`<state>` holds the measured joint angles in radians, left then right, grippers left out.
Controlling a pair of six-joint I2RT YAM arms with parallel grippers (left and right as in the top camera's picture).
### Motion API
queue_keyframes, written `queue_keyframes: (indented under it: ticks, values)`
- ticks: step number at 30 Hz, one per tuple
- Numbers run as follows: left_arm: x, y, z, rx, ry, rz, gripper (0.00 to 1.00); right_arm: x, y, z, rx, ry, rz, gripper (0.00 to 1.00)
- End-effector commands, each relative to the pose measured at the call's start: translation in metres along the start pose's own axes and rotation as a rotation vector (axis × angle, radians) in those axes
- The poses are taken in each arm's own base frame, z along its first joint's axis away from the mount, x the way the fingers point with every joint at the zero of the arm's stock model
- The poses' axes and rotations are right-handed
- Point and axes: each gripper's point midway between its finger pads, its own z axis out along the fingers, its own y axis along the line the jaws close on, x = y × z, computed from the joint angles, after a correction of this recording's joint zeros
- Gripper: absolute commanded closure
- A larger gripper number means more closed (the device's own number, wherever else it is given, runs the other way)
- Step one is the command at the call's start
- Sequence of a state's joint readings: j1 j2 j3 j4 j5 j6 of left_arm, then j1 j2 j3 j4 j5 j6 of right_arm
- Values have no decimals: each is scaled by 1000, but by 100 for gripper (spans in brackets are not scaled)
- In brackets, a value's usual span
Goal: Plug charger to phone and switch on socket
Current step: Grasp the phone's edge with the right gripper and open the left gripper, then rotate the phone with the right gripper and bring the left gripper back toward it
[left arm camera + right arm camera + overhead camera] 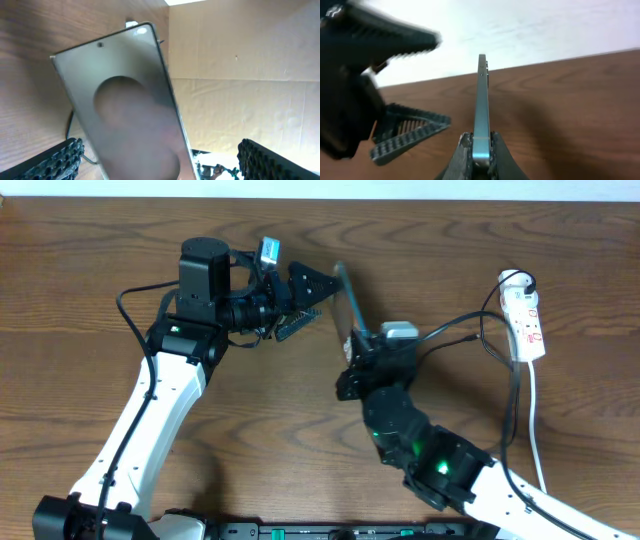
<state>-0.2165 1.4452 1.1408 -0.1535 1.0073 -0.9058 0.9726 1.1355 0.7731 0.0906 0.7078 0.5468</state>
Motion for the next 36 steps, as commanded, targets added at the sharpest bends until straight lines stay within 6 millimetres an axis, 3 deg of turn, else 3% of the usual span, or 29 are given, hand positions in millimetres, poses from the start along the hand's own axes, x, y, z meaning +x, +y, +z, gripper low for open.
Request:
queue_keyframes:
  ticks: [1,7,14,16,20,26,32,36]
  values:
    - [2,-4,-5,-3,-10,133,0,-35,-21,-11,43,-75,204,99]
    - [-3,8,-24,-107,-84,218,0,-34,-59,-35,91,12,347,99]
    - [-3,37,-109,-488,-341,290,0,-37,-83,-85,38,96,462,99]
    - [6,39,-136,-579,-409,308,0,-31,-87,-97,27,132,483,99]
    - [22,30,-169,-653,-509,337,0,-12,-95,-109,34,216,480,99]
    - [45,21,-196,-687,-584,359,0,25,-80,-99,-43,317,550,99]
    - [59,32,-198,-715,-546,321,0,35,-52,-77,-248,258,649,99]
    - [61,34,-198,-721,-538,308,0,47,-55,-67,-314,232,735,99]
